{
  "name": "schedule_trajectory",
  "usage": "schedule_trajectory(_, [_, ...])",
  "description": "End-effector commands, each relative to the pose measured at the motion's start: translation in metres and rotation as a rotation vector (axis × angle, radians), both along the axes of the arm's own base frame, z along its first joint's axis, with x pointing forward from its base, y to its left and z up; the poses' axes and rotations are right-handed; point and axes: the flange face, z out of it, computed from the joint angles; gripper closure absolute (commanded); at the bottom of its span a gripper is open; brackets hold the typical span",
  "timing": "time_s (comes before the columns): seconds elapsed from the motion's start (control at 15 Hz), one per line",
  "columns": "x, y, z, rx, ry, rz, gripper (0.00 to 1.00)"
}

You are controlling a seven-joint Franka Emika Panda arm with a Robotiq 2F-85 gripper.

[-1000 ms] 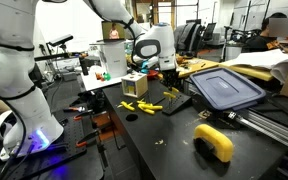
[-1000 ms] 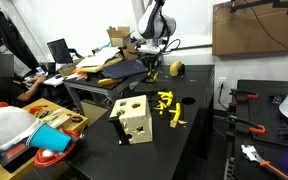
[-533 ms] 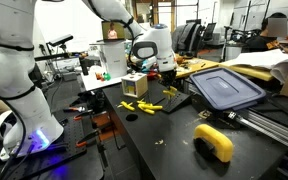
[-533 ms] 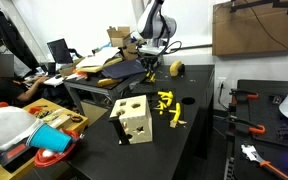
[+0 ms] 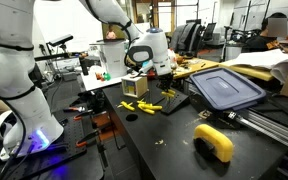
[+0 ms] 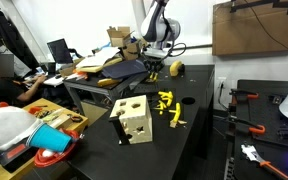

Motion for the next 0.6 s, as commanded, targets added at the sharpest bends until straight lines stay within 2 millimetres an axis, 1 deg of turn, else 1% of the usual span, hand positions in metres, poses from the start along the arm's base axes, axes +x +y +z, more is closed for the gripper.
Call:
schedule_trajectory(0.0, [-0.016, 0.007, 0.003, -0.018, -0.021, 0.054, 0.51])
schedule_trajectory(0.2, [-0.016, 0.013, 0.01, -0.038, -0.045, 0.087, 0.29])
schedule_trajectory(0.27, [-0.016, 0.014, 0.012, -0.043, -0.043, 0.1, 0.2])
schedule_trajectory(0.4, [-0.02, 0.017, 0.019, -0.054, -0.024, 0.117, 0.07])
schedule_trajectory(0.47, [-0.023, 0.018, 0.025, -0.066, -0.022, 0.13, 0.01])
schedule_trajectory(0.53, [-0.025, 0.02, 0.031, -0.079, -0.021, 0.144, 0.0])
